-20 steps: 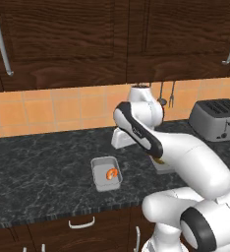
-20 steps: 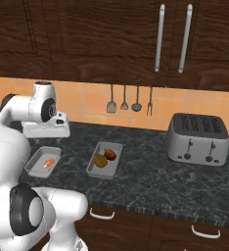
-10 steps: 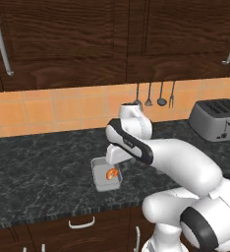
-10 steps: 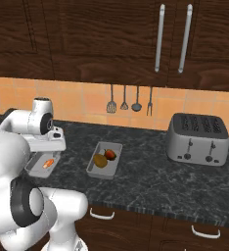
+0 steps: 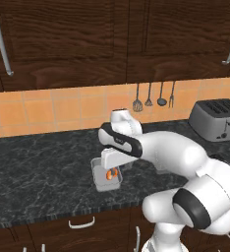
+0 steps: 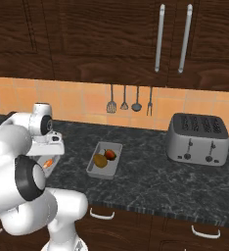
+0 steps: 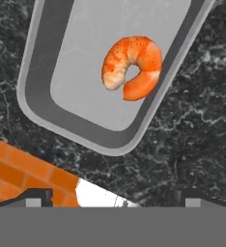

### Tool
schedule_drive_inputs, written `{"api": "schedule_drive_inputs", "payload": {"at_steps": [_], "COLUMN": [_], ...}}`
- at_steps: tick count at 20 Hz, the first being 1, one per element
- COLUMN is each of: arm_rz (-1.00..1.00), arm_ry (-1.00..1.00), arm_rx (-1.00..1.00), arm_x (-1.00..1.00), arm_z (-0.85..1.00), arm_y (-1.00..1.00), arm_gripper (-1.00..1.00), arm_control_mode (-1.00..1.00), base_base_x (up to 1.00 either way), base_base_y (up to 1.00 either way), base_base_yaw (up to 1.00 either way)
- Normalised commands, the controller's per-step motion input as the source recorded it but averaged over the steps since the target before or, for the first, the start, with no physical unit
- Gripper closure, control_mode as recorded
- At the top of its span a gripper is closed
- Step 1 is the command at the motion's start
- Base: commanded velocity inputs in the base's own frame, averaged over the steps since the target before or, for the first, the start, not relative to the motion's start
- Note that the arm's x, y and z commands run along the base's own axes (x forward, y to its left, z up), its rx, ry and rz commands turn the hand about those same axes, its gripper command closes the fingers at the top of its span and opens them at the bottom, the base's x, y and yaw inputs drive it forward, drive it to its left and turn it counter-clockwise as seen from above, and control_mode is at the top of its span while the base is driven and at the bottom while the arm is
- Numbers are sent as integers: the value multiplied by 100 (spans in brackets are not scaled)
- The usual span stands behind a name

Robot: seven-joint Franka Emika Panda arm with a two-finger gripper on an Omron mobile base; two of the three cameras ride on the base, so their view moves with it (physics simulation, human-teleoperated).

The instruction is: Take the meat container that has the shrimp and place it on the second highest rack of the freezer. Then take the vegetable container that has the bell pepper and avocado and place it on the highest rack of the freezer.

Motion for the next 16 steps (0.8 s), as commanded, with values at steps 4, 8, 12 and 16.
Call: {"api": "schedule_drive_inputs", "payload": {"at_steps": [4, 8, 12, 16], "arm_rz": [-13, -14, -7, -12], "arm_ry": [0, 0, 0, 0], "arm_rx": [0, 0, -2, -9], "arm_x": [1, -1, -2, 0], "arm_z": [-7, 0, -25, -40], "arm_y": [0, 0, 0, 0], "arm_gripper": [-100, -100, -100, -100], "arm_control_mode": [-100, -100, -100, -100], "base_base_x": [0, 0, 0, 0], "base_base_y": [0, 0, 0, 0], "base_base_yaw": [0, 0, 0, 0]}}
